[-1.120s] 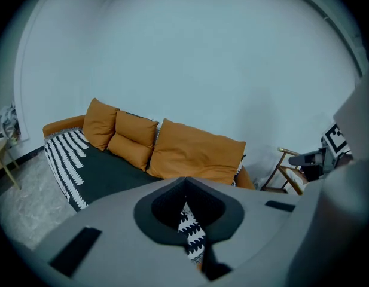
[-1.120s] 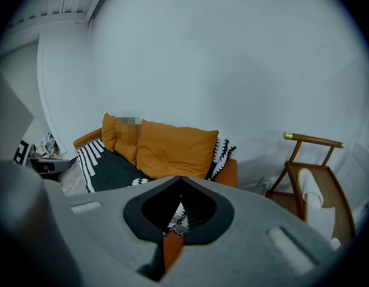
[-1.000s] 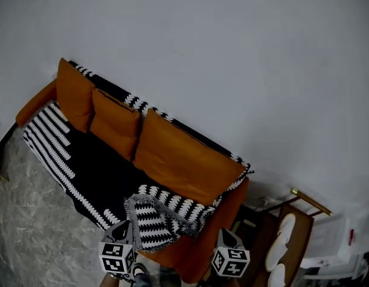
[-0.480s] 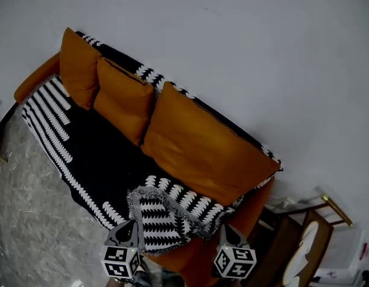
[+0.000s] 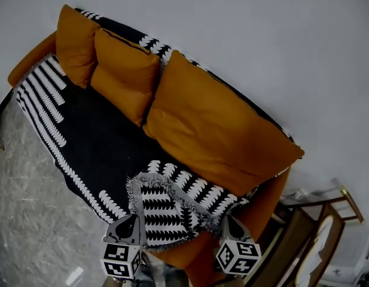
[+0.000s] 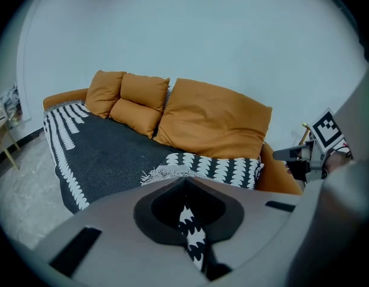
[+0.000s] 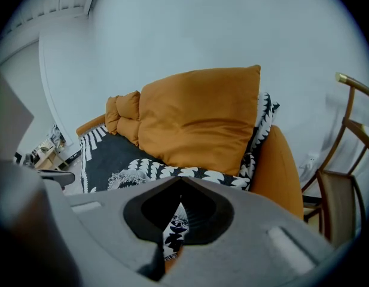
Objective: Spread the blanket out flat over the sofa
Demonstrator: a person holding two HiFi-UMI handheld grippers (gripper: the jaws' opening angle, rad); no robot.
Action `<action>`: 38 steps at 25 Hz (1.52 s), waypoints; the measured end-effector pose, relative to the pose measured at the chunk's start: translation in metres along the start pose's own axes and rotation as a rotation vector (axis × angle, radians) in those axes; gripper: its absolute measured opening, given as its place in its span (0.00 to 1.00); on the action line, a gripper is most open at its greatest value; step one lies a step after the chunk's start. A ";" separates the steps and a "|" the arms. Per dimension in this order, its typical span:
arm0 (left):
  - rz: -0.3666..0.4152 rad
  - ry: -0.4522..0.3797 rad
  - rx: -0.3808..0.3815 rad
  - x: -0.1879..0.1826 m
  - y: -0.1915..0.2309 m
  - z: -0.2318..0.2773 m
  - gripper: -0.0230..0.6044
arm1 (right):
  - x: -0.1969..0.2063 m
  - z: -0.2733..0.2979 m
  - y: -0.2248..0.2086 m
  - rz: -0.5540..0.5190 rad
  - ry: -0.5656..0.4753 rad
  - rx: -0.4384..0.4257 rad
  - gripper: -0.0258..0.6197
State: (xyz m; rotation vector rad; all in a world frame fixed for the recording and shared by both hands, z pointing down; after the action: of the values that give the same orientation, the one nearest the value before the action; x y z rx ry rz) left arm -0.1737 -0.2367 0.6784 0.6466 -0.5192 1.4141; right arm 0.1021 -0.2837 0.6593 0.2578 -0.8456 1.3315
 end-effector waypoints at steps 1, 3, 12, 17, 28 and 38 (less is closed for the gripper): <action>-0.002 0.002 -0.001 0.003 0.001 0.002 0.04 | 0.003 0.002 0.000 -0.002 0.007 0.000 0.05; -0.013 0.006 -0.002 0.007 0.003 0.006 0.04 | 0.007 0.004 -0.001 -0.007 0.019 0.000 0.05; -0.021 0.000 0.049 0.006 0.008 0.017 0.04 | 0.010 0.010 0.000 -0.039 0.046 -0.011 0.05; -0.034 0.021 0.086 0.004 0.013 0.029 0.04 | 0.013 0.012 -0.003 -0.043 0.063 -0.007 0.05; 0.086 0.075 0.140 -0.006 0.020 0.062 0.21 | 0.012 0.020 -0.011 -0.058 0.096 0.001 0.05; 0.174 0.093 0.209 -0.022 0.013 0.100 0.28 | 0.004 0.035 -0.017 -0.048 0.097 0.008 0.05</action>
State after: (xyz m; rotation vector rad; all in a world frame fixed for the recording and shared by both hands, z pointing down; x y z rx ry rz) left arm -0.1842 -0.3211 0.7375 0.7121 -0.3637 1.6700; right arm 0.1039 -0.3064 0.6912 0.2171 -0.7485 1.2925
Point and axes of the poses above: the fingertips, and each gripper's own axes: z forward along the fingers, y to its left, x out of its underside, the point moved 2 cm from there along -z, backward along the fingers, and after that the axes turned 11 degrees about -x, right-handed, at the moved point
